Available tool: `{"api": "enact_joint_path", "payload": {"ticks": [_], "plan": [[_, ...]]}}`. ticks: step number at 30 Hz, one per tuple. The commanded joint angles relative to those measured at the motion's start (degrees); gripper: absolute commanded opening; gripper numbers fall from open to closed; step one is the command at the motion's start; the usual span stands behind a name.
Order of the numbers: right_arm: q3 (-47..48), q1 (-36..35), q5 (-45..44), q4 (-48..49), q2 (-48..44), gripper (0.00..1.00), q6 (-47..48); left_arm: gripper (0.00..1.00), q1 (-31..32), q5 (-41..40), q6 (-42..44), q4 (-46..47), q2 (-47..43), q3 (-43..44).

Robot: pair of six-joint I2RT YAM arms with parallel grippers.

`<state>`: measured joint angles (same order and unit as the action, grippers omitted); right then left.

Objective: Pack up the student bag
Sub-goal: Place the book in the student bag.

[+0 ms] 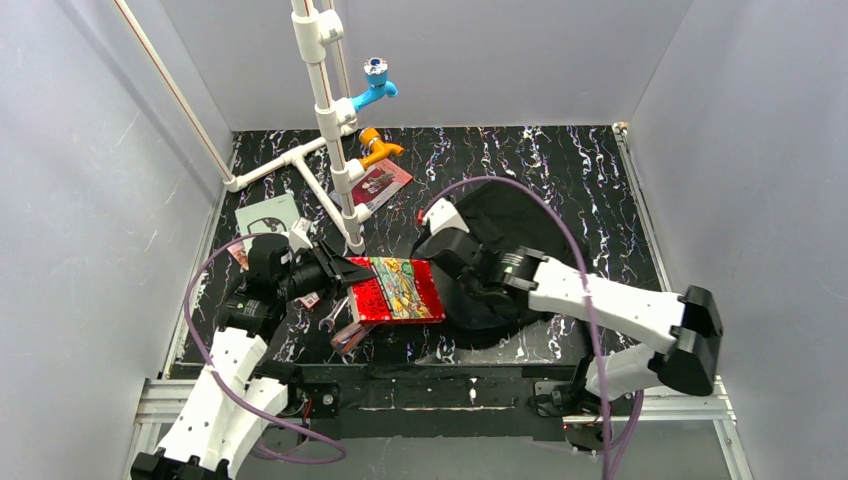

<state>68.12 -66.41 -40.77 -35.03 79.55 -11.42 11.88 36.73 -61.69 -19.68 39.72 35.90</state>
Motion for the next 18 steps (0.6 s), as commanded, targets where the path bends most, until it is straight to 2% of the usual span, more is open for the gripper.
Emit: {"api": "enact_joint_path", "payload": {"ticks": [1,7,12,18], "plan": [[2.92,-0.12,5.01,5.32,-5.75,0.01,3.08,0.00,3.49,2.15,-5.89,11.24,0.93,-1.39],[2.53,0.19,6.10,9.54,-7.47,0.01,-0.27,0.00,11.97,-6.67,-8.89,22.52,7.14,-4.32],[3.90,1.51,3.73,9.34,-7.92,0.01,-1.97,0.00,16.57,-13.88,-6.18,22.80,12.69,-3.48],[6.05,2.43,1.01,10.35,-9.76,0.01,-5.56,0.00,19.99,-25.11,-10.72,22.80,11.98,-6.27]]}}
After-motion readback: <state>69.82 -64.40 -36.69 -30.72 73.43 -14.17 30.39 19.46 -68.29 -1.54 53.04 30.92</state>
